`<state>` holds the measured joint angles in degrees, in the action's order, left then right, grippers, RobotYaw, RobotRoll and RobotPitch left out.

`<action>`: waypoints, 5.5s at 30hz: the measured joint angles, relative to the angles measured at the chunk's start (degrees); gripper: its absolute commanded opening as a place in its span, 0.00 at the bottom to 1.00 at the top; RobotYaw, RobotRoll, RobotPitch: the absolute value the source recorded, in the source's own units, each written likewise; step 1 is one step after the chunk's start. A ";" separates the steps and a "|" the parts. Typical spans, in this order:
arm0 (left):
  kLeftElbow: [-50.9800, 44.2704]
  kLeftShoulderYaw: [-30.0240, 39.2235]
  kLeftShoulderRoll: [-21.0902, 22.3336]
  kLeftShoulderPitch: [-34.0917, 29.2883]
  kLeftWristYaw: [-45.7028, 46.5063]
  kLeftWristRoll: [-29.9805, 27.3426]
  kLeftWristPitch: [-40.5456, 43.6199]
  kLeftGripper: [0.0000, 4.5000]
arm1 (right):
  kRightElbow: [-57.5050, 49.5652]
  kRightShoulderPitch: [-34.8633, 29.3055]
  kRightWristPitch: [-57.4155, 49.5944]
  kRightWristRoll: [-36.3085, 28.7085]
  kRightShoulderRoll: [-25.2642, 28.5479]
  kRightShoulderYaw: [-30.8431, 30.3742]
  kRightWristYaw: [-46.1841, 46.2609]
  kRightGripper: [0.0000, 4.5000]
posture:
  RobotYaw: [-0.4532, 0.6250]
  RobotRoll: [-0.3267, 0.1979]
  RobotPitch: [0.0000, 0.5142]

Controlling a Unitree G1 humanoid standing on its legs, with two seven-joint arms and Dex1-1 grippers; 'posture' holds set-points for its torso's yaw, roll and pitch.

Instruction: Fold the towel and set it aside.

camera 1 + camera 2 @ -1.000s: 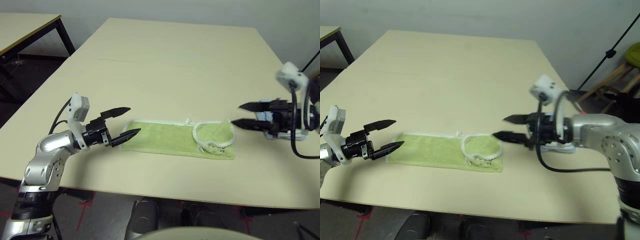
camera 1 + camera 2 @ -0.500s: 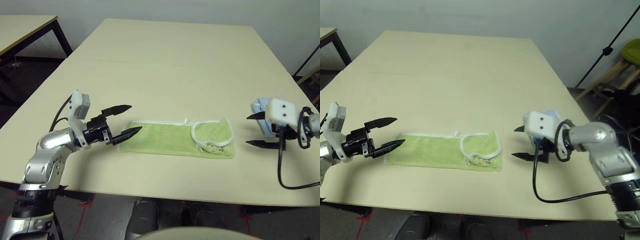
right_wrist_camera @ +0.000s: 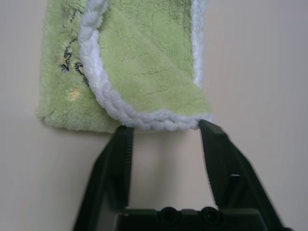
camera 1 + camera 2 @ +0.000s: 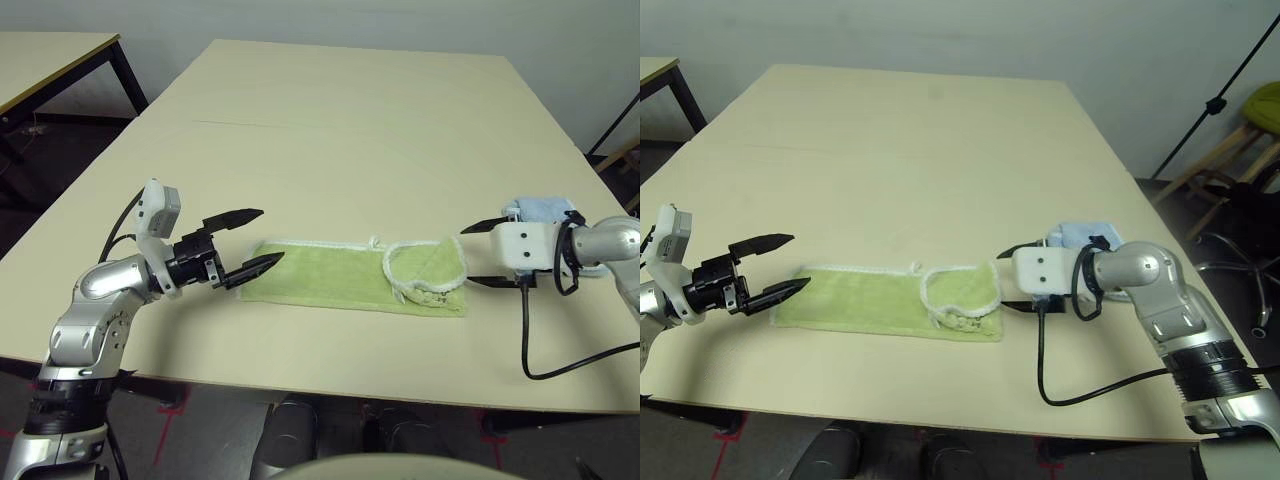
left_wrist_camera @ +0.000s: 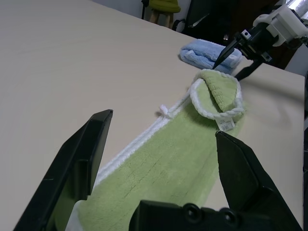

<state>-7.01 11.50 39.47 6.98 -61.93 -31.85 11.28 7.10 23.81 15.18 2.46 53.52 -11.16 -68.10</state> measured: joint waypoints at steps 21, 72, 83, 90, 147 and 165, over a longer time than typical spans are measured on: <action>0.03 -0.11 -0.29 -0.01 -0.06 0.05 -0.29 1.00 | 0.74 6.59 -2.47 -1.17 -9.07 -3.75 -3.46 0.00 | 0.61 0.62 0.15; 14.11 -28.72 -21.87 27.72 6.60 15.36 8.77 0.32 | -15.07 -13.20 -48.48 -33.36 -18.68 22.29 14.64 0.44 | 0.54 0.62 0.19; 21.78 -33.50 -24.58 30.73 1.92 20.14 7.63 0.00 | -10.27 -11.40 -43.15 -30.20 -20.72 16.13 14.41 0.01 | 0.56 0.62 0.20; 26.40 -37.36 -25.46 30.55 0.05 24.11 5.07 0.00 | -6.93 -11.40 -40.94 -26.10 -22.58 11.96 15.78 0.01 | 0.55 0.62 0.21; -17.63 19.08 -25.52 -8.63 87.85 -61.76 66.33 0.99 | -2.30 -4.77 -25.07 -29.76 -4.48 14.71 -15.61 1.00 | 0.63 0.62 0.25; -11.63 0.73 -17.00 -8.60 99.10 -75.14 39.03 0.64 | -9.13 -12.67 -28.68 -33.17 -0.38 17.51 -16.91 1.00 | 0.61 0.62 0.22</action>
<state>-18.63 12.23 22.47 -1.62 37.17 -106.99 50.31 -2.03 11.15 -13.50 -30.71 53.14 6.35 -85.00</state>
